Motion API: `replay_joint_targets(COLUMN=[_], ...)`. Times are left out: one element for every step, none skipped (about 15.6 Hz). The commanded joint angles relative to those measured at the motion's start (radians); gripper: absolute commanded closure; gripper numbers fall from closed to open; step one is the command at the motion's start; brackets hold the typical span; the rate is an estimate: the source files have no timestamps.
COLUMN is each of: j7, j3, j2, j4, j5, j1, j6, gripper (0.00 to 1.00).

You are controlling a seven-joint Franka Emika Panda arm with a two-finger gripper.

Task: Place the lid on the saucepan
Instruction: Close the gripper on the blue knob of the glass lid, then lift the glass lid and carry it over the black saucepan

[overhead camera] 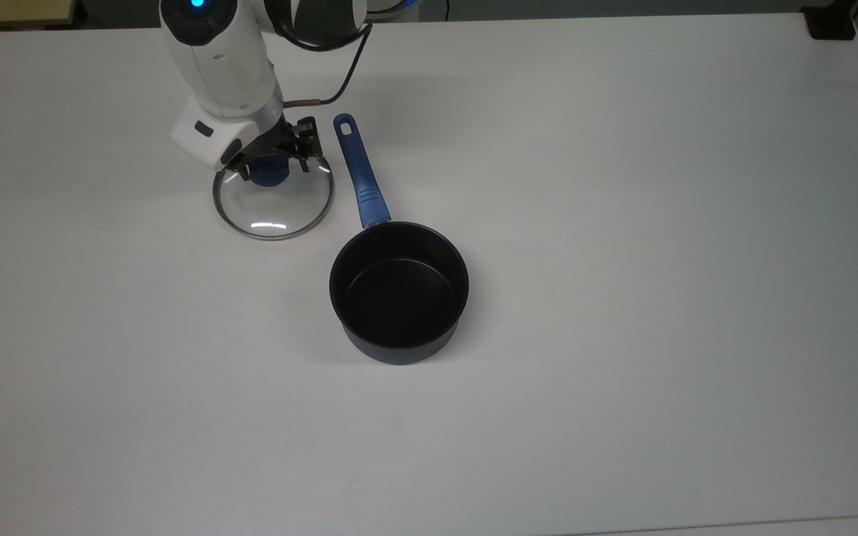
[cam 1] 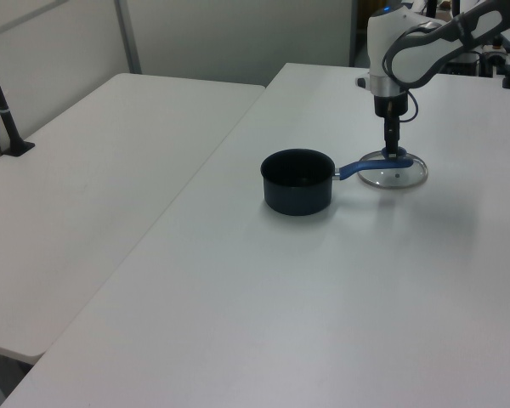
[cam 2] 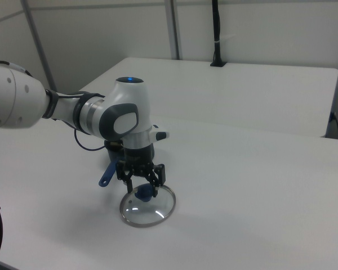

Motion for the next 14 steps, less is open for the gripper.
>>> replay_joint_targets(j7=[0.011, 0.008, 0.003, 0.002, 0.002, 0.002, 0.002, 0.002, 0.006, 0.012, 0.017, 0.019, 0.02, 0.02], j3=[-0.004, -0.006, -0.006, -0.006, -0.01, -0.013, -0.017, -0.02, -0.02, -0.018, -0.018, -0.017, -0.01, -0.006], j2=[0.0, 0.0, -0.003, -0.006, -0.008, -0.011, -0.011, -0.008, 0.0, 0.005, 0.015, 0.023, 0.029, 0.038], j4=[-0.005, -0.004, -0.002, 0.0, 0.001, 0.01, 0.041, 0.091, 0.155, 0.215, 0.261, 0.309, 0.347, 0.371], j5=[0.014, 0.014, 0.014, 0.014, 0.014, 0.014, 0.014, 0.012, 0.012, 0.012, 0.012, 0.012, 0.012, 0.014], j1=[0.008, 0.005, 0.0, -0.003, -0.006, -0.01, -0.01, -0.015, -0.024, -0.026, -0.026, -0.021, -0.017, -0.015], j6=[0.02, 0.019, 0.014, 0.013, 0.006, -0.009, -0.048, -0.111, -0.165, -0.2, -0.217, -0.219, -0.219, -0.218], gripper=[0.26, 0.32, 0.37, 0.44, 0.49, 0.5, 0.5, 0.5, 0.5, 0.5, 0.5, 0.5, 0.5, 0.5])
